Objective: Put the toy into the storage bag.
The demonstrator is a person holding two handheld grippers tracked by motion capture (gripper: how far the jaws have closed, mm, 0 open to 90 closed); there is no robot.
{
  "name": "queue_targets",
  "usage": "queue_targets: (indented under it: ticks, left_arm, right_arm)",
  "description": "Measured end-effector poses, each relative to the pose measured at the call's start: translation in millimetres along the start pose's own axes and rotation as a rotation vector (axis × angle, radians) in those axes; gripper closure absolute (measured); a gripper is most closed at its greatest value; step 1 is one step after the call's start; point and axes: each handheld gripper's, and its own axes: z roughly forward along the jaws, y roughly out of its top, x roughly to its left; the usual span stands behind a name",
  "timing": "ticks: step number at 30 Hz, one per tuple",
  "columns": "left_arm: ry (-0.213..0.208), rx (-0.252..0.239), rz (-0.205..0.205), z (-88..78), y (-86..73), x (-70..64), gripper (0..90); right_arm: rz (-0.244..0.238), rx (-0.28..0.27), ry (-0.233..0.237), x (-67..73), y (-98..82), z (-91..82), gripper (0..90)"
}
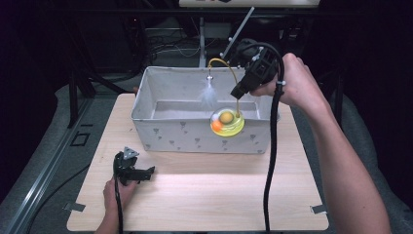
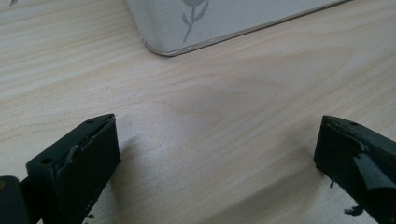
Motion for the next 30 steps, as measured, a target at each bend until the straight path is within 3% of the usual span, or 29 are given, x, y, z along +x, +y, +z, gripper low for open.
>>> queue_targets:
  ticks: [8, 19, 30]
  left_arm:
    - [0.002, 0.000, 0.000, 0.0, 0.1, 0.0, 0.2]
    - [0.001, 0.000, -0.001, 0.0, 0.1, 0.0, 0.2]
    - [0.001, 0.000, -0.002, 0.1, 0.1, -0.1, 0.2]
  right_arm:
    - [0.039, 0.014, -0.057, -16.6, 10.1, -6.9, 88.7]
    - [0.118, 0.061, -0.090, -48.9, 8.7, 6.0, 88.7]
    - [0.182, 0.062, -0.119, -71.1, 2.1, 13.1, 88.6]
